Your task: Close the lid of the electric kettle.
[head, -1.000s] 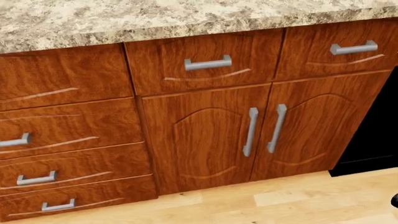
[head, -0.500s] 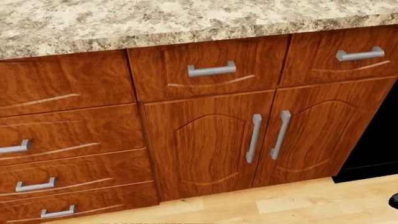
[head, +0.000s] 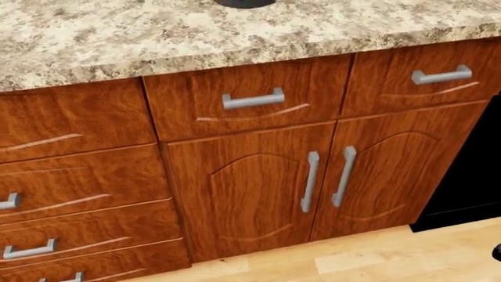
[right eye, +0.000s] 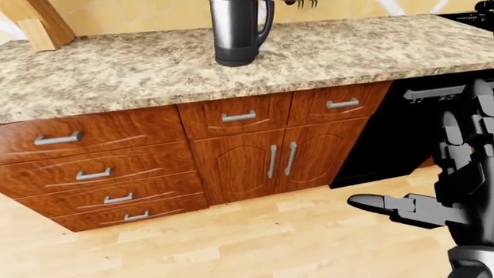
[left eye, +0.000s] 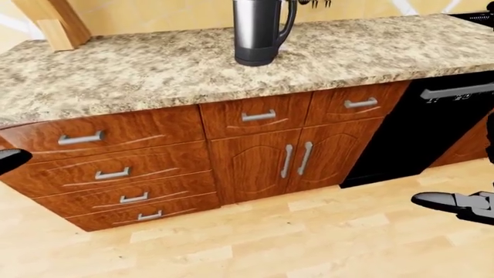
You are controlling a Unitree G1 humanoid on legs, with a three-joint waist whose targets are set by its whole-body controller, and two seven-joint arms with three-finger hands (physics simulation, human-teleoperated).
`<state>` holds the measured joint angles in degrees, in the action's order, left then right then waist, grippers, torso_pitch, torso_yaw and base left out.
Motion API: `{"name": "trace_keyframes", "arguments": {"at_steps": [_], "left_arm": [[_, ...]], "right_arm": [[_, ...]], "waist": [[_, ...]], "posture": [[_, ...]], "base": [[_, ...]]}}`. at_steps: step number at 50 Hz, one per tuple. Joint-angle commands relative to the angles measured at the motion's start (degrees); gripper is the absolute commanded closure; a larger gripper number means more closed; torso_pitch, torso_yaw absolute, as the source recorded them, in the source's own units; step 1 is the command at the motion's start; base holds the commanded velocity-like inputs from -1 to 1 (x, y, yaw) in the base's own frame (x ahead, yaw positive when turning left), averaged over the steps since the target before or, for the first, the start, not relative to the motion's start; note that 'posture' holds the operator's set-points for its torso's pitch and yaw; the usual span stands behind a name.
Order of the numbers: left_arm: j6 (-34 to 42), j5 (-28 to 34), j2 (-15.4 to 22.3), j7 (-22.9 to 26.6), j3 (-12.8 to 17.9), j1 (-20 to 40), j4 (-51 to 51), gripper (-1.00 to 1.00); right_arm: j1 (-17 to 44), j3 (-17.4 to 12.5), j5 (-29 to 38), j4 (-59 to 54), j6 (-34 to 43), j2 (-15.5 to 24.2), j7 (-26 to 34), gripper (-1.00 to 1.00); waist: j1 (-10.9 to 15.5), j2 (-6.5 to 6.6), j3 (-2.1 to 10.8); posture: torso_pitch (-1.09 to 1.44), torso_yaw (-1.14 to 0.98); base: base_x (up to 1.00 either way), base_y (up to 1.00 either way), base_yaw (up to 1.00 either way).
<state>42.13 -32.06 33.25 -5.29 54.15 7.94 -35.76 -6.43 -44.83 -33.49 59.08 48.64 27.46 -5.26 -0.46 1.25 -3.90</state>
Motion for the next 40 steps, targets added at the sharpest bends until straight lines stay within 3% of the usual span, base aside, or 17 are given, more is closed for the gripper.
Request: {"name": "trace_keyframes", "arguments": {"at_steps": [1, 3, 4, 6, 12, 14, 16, 17, 19, 25, 27, 29, 30, 31, 33, 37, 40], "left_arm": [[-1.47, 0.08, 1.19, -0.04, 0.64, 0.62, -0.87, -1.00], [-1.49, 0.10, 1.17, -0.10, 0.53, 0.65, -0.90, -1.00], [-1.71, 0.30, 1.03, -0.02, 0.35, 0.56, -0.82, -1.00], [-1.65, 0.31, 1.04, -0.03, 0.32, 0.65, -0.82, -1.00], [-1.50, 0.41, 1.00, -0.01, 0.29, 0.70, -1.04, -1.00], [-1.50, 0.43, 0.98, 0.02, 0.32, 0.65, -1.01, -1.00], [-1.42, 0.38, 1.02, -0.05, 0.32, 0.73, -1.05, -1.00], [-1.52, 0.48, 0.95, -0.02, 0.23, 0.69, -1.01, -1.00], [-1.40, 0.43, 1.01, -0.03, 0.28, 0.73, -1.06, -1.00], [-1.69, 0.78, 0.79, -0.01, -0.17, 0.80, -0.85, -1.00], [-1.84, 0.99, 0.72, 0.01, -0.45, 0.85, -0.81, -1.00], [-1.93, 1.15, 0.63, 0.07, -0.56, 0.85, -0.78, -1.00], [-1.86, 1.11, 0.66, 0.07, -0.50, 0.89, -0.80, -1.00], [-1.87, 1.15, 0.65, 0.09, -0.50, 0.88, -0.81, -1.00], [-1.81, 1.12, 0.65, 0.04, -0.55, 0.94, -0.91, -1.00], [-2.16, 1.39, 0.52, 0.23, -0.68, 0.89, -0.70, -1.00], [-2.21, 1.38, 0.55, 0.28, -0.61, 0.92, -0.61, -1.00]], "right_arm": [[0.42, -0.31, -0.38, 0.92, -1.47, 0.74, -0.35, -1.00], [0.35, -0.42, -0.63, 0.92, -1.45, 0.90, -0.51, -1.00], [0.30, -0.65, -1.27, 0.92, -1.35, 1.28, -0.89, -1.00], [0.31, -0.44, -0.69, 0.92, -1.49, 0.89, -0.57, -1.00], [0.04, -0.42, -1.32, 0.92, -1.64, 1.30, -1.08, -1.00], [0.05, -0.27, -0.86, 0.92, -1.70, 1.00, -0.79, -1.00], [0.24, -0.07, -0.08, 0.92, -1.68, 0.52, -0.20, -1.00], [0.34, -0.11, -0.04, 0.92, -1.55, 0.51, -0.14, -1.00], [0.13, -0.47, -1.08, 0.92, -1.52, 1.08, -0.78, -1.00], [0.34, 0.22, 0.13, 0.92, -1.69, 0.42, -0.24, -1.00], [0.50, 0.05, 0.26, 0.92, -1.49, 0.33, 0.00, -1.00], [0.57, -0.03, 0.08, 0.92, -1.41, 0.47, -0.09, -1.00], [0.62, 0.07, 0.19, 0.92, -1.36, 0.44, -0.07, -1.00], [0.68, 0.08, 0.24, 0.92, -1.32, 0.42, -0.01, -1.00], [0.60, -0.19, -0.05, 0.92, -1.37, 0.48, -0.04, -1.00], [0.57, -0.38, -0.44, 0.92, -1.31, 0.75, -0.22, -1.00], [0.46, -0.41, -0.85, 0.92, -1.33, 1.02, -0.58, -1.00]], "waist": [[0.03, 0.42, 0.39], [0.02, 3.83, 1.69], [0.50, 2.54, 1.61], [0.58, 2.72, 0.83], [1.05, -0.12, 1.15], [1.29, -1.81, 1.36], [1.34, -4.86, 2.11], [1.16, -3.72, 1.84], [0.79, -3.94, 1.33], [0.16, -1.13, 0.82], [-0.10, 0.69, 0.99], [-0.04, 3.73, 1.78], [0.67, 1.59, 1.58], [0.40, 2.62, 1.38], [0.97, 2.13, 1.72], [1.17, 0.18, 1.38], [1.43, -2.34, 1.53]], "posture": [[0.00, 0.00], [0.00, 0.00], [0.00, 0.00], [0.00, 0.00], [0.00, 0.00], [0.00, 0.00], [0.00, 0.00], [0.00, 0.00], [0.00, 0.00], [0.00, 0.00], [0.00, 0.00], [0.00, 0.00], [0.00, 0.00], [0.00, 0.00], [0.00, 0.00], [0.00, 0.00], [0.00, 0.00]], "base": [[0.17, 0.00, 0.00], [0.18, 0.00, 0.00], [0.17, 0.00, 0.00], [0.17, 0.00, 0.00], [0.17, 0.00, 0.00], [0.17, 0.00, 0.00], [0.17, 0.00, 0.00], [0.17, 0.00, 0.00], [0.17, 0.00, 0.00], [0.17, 0.00, 0.00], [0.17, 0.00, 0.00], [0.17, 0.00, 0.00], [0.17, 0.00, 0.00], [0.17, 0.00, 0.00], [0.17, 0.00, 0.00], [0.17, 0.00, 0.00], [0.17, 0.00, 0.00]]}}
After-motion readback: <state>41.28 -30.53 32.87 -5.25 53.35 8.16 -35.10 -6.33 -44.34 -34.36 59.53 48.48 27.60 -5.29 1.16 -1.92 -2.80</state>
